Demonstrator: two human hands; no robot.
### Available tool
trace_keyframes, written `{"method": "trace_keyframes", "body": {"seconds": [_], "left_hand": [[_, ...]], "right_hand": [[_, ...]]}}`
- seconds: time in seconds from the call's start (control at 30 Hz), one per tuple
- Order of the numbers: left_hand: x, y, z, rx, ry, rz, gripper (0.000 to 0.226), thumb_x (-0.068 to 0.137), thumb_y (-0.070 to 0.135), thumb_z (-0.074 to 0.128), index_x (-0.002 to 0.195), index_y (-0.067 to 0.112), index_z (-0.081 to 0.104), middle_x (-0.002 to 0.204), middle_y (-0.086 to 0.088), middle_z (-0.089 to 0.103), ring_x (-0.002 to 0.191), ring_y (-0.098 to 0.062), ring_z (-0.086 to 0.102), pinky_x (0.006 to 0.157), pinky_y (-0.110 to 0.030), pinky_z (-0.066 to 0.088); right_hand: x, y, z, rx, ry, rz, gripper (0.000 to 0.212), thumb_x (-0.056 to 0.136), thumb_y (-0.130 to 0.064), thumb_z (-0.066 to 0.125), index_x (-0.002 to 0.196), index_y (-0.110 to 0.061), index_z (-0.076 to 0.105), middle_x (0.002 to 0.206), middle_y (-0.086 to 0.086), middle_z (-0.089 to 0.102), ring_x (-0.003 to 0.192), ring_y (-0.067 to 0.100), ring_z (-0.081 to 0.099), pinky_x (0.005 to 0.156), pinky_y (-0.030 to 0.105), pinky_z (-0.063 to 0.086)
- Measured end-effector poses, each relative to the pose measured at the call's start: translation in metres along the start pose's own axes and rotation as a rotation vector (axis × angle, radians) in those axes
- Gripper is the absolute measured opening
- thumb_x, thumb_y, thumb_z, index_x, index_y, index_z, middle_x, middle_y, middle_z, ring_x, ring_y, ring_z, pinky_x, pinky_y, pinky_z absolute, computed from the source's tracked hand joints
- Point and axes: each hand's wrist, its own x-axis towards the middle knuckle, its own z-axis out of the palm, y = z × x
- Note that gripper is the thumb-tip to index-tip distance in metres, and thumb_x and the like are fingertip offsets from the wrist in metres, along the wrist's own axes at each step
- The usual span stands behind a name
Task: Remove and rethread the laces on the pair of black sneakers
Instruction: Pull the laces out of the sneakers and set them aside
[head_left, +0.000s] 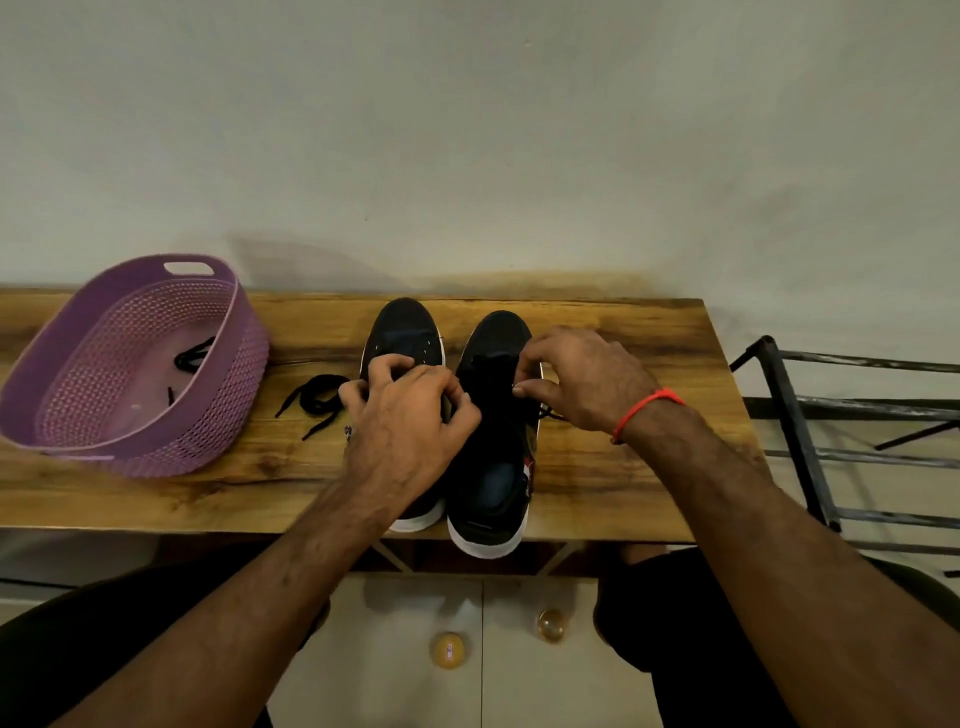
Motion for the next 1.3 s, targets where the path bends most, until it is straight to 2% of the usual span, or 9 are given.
{"method": "trace_keyframes", "body": {"seconds": [0.1,0.2,0.3,0.43,0.6,0.8,0.93,1.07,1.3], "left_hand": [[0.002,0.002,-0.005,0.059,0.000,0.015,0.020,0.092,0.046,0.051,0.088,0.030,0.061,0.111,0.017,0.064,0.129,-0.014,0.035,0.090,-0.039,0.016],[0.004,0.001,-0.005,0.069,0.024,0.122,0.024,0.091,0.047,0.041,0.088,0.032,0.061,0.131,0.016,0.060,0.136,-0.011,0.035,0.102,-0.046,0.017],[0.013,-0.002,-0.005,0.128,0.052,0.248,0.028,0.100,0.041,0.039,0.116,0.037,0.062,0.164,0.006,0.029,0.156,-0.022,0.005,0.112,-0.063,0.015],[0.038,-0.002,-0.009,0.324,-0.129,0.303,0.044,0.101,0.042,0.049,0.144,0.053,0.043,0.169,0.003,-0.015,0.150,-0.036,-0.028,0.112,-0.075,0.008],[0.058,-0.002,-0.003,0.188,-0.453,0.230,0.037,0.104,0.042,0.047,0.139,0.054,0.047,0.162,0.024,0.024,0.156,-0.022,0.001,0.114,-0.072,0.001],[0.043,-0.018,0.004,0.119,-0.397,0.260,0.041,0.104,0.041,0.045,0.143,0.053,0.041,0.159,0.027,0.029,0.154,-0.015,0.009,0.116,-0.068,-0.002],[0.027,-0.033,0.011,0.183,-0.311,0.288,0.048,0.104,0.048,0.033,0.151,0.051,0.028,0.167,0.019,0.012,0.155,-0.018,-0.011,0.120,-0.062,-0.005],[0.023,-0.039,0.014,0.188,-0.240,0.303,0.064,0.094,0.066,0.009,0.156,0.051,0.011,0.168,0.012,-0.013,0.149,-0.022,-0.033,0.119,-0.063,-0.003],[0.025,-0.041,0.020,0.210,-0.279,0.305,0.090,0.079,0.079,0.028,0.158,0.047,0.000,0.165,0.004,-0.028,0.143,-0.025,-0.044,0.117,-0.064,-0.014]], "right_hand": [[-0.003,-0.001,-0.006,0.079,-0.023,-0.022,0.011,0.094,-0.038,0.063,0.088,-0.036,0.054,0.108,-0.008,0.061,0.106,0.016,0.055,0.094,0.044,0.049],[-0.006,0.000,-0.005,0.150,-0.093,-0.025,0.006,0.097,-0.033,0.061,0.094,-0.031,0.056,0.106,-0.004,0.064,0.102,0.015,0.059,0.088,0.037,0.052],[-0.006,0.004,-0.003,0.194,-0.121,-0.018,0.005,0.097,-0.030,0.061,0.094,-0.029,0.056,0.104,-0.003,0.064,0.100,0.016,0.060,0.085,0.035,0.053],[-0.007,0.007,-0.004,0.225,-0.113,-0.013,0.006,0.096,-0.029,0.063,0.092,-0.030,0.058,0.104,-0.005,0.065,0.102,0.016,0.060,0.089,0.038,0.052],[-0.011,0.009,-0.003,0.218,-0.089,0.005,0.006,0.098,-0.029,0.060,0.094,-0.033,0.058,0.109,-0.006,0.064,0.105,0.014,0.057,0.091,0.037,0.051],[-0.006,0.014,-0.001,0.350,-0.048,0.038,0.015,0.102,-0.019,0.053,0.097,-0.027,0.064,0.104,-0.006,0.065,0.096,0.008,0.059,0.074,0.019,0.043],[-0.003,0.021,0.007,0.196,-0.087,0.019,0.031,0.100,-0.011,0.054,0.122,-0.029,0.065,0.135,-0.004,0.058,0.125,0.018,0.053,0.098,0.030,0.046],[0.002,0.015,0.014,-0.076,-0.166,-0.012,0.040,0.094,-0.033,0.064,0.134,-0.037,0.058,0.155,-0.011,0.036,0.139,0.024,0.038,0.109,0.054,0.039],[0.006,0.016,0.014,-0.050,-0.095,-0.045,0.008,0.091,-0.033,0.068,0.093,-0.035,0.060,0.124,-0.008,0.061,0.117,0.018,0.054,0.096,0.042,0.048]]}}
